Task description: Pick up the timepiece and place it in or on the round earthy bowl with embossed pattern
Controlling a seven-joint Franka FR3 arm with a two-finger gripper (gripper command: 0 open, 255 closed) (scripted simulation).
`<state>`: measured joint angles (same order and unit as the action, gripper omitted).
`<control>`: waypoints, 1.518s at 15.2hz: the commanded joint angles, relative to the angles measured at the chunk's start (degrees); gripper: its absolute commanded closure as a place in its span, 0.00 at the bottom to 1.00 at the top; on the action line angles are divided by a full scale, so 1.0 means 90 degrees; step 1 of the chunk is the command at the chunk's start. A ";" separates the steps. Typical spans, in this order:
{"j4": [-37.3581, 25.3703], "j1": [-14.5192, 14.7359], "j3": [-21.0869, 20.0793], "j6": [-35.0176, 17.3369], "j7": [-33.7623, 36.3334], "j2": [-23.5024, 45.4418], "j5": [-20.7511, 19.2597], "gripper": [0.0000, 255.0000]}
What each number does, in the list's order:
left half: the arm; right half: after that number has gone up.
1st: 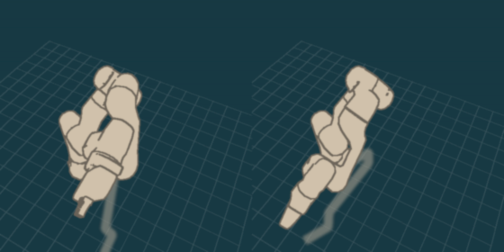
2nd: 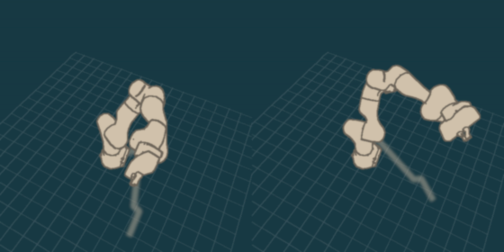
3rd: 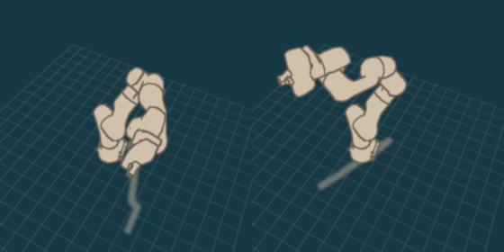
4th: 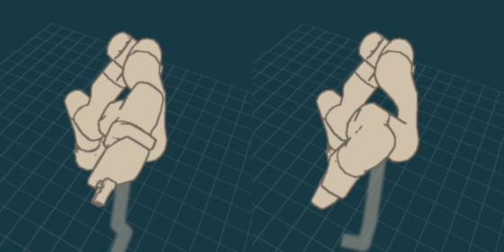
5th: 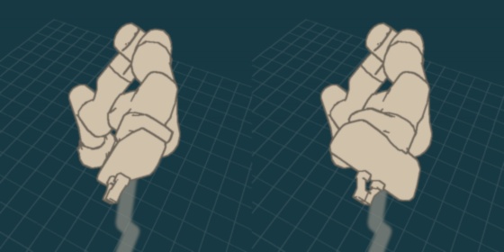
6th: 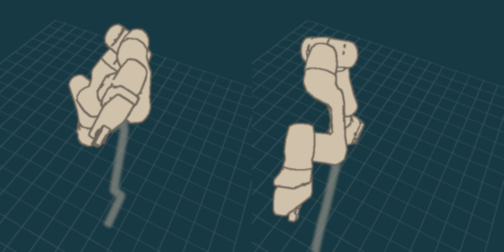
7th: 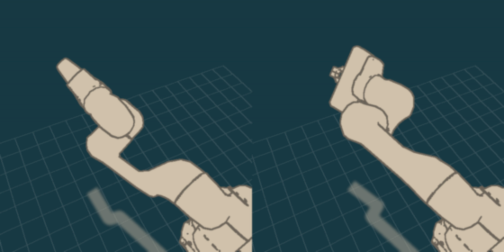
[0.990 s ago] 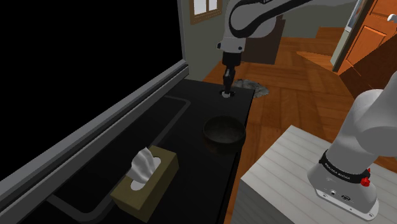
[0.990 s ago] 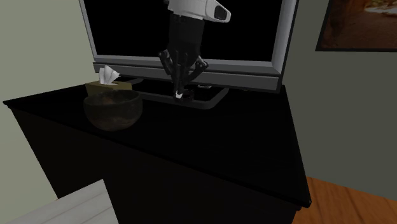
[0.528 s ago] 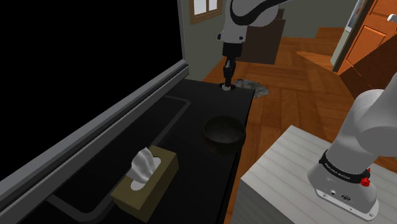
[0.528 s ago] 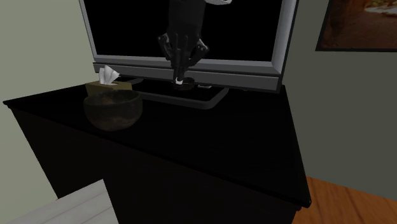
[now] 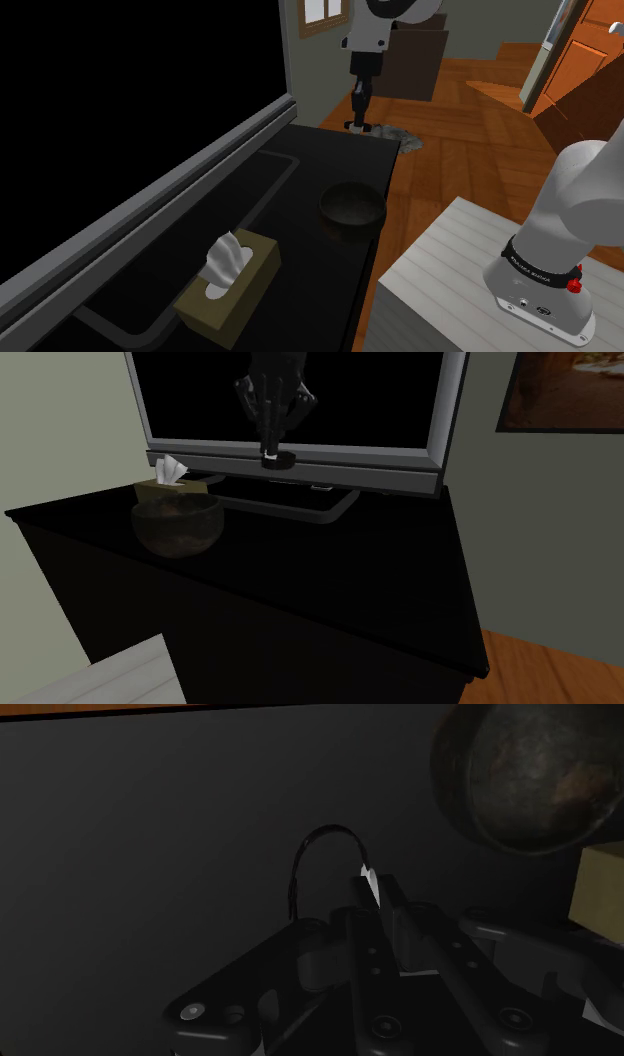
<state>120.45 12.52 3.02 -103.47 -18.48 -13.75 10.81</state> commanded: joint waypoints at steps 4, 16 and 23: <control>0.0429 0.0277 -0.0439 -0.0019 0.0672 -0.0538 0.0147 1.00; 0.0920 0.0956 -0.1596 -0.0170 0.2272 -0.1245 0.0675 1.00; 0.1457 0.0978 -0.1652 -0.0765 0.2158 -0.1178 0.0743 1.00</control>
<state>132.90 21.24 -11.70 -109.58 0.98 -24.42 17.37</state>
